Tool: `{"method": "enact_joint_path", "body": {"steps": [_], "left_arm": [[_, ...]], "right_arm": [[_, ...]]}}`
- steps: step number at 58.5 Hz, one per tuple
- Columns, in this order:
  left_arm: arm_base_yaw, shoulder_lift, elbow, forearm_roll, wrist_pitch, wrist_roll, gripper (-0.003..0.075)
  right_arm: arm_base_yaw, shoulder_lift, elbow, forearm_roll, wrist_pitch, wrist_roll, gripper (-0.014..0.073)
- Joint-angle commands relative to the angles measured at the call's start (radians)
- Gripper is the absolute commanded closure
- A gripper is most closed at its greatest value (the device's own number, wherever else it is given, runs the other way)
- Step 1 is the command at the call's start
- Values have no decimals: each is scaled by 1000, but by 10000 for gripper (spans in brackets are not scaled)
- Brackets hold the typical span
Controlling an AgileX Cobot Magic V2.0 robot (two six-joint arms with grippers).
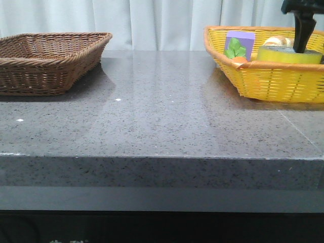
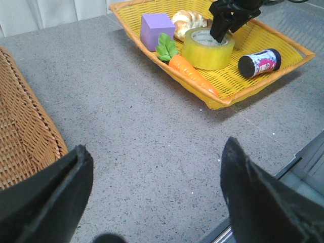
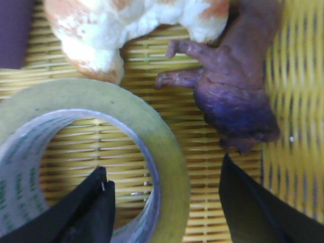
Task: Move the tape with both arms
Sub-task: 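Grasp the yellow tape roll by its rim with the right gripper, then lift the tape out and lower it onto the table between baskets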
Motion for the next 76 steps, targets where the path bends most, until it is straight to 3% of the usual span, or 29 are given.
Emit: {"method": "enact_joint_path", "body": {"steps": [1,7,18,24,60,76], "left_arm": [[-9,15,-35,-13,-76,-1,195],[-9,30,-35,-14,-68,-1,195],[-9,47,-35,-6,-58,-1,195],[-9,47,-35,-6,-58,-1,195],[-9,26,-35,-6,-58,-1,195],[-9,-12,-35,-2,-75,-1,195]], "right_arm": [[-6,-35,-35,-6,-25,-11,123],[-6,-20,-35,-6,-21,-11,184],[-6,-18,-35,-6,-20,-11,434],[-6,-18,-35,-6,-18,-11,494],[14,-162,-143,24,120,-11,501],[198,-268,-143,45,84,-89,501]]}}
